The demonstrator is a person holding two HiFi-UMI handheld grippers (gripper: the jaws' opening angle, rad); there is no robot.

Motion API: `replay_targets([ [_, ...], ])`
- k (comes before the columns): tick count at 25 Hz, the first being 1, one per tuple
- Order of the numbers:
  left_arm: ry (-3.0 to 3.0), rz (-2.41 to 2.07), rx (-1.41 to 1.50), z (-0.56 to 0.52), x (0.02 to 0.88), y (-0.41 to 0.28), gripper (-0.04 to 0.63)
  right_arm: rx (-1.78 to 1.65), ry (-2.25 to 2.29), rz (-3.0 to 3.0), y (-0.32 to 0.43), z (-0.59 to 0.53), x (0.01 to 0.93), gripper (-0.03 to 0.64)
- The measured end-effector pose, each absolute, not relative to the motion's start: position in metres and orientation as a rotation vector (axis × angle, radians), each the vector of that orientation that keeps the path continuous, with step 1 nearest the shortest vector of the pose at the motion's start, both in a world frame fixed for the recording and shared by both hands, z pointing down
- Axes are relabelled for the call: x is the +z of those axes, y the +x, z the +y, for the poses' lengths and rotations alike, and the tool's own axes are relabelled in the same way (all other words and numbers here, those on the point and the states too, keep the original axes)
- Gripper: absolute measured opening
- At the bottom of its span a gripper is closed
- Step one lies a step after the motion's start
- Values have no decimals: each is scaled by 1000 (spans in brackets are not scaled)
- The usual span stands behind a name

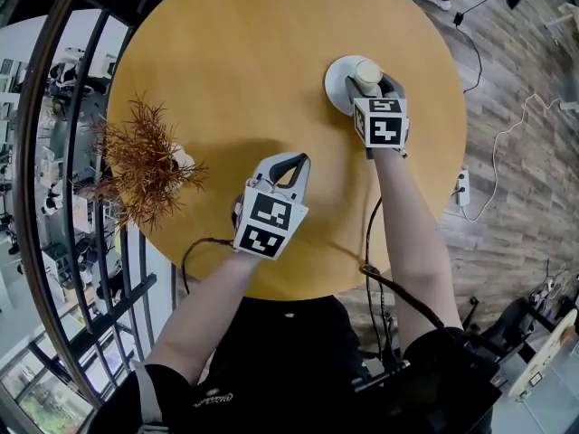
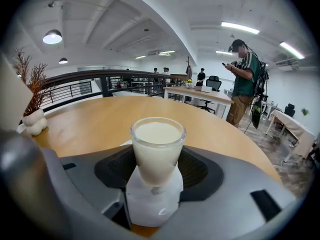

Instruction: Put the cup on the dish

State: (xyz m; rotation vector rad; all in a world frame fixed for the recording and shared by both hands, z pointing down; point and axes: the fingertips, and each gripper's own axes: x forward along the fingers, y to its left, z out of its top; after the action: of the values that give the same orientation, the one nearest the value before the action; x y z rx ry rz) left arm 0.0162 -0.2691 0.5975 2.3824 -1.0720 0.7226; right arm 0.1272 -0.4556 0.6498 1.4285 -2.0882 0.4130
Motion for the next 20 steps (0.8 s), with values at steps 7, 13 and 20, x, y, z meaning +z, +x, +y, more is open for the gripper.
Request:
replay_targets([
  [7,2376,-1062,729,-268,601,18,8,420,1424,-2091,127,-455,654,256],
  [13,2376,-1057,733,-271,601,21,8,427,1421,-2097,127,-454,655,256],
  [20,2379,-1056,733,-272,600,24,8,409,1401,-2106,122,-450,656,255],
])
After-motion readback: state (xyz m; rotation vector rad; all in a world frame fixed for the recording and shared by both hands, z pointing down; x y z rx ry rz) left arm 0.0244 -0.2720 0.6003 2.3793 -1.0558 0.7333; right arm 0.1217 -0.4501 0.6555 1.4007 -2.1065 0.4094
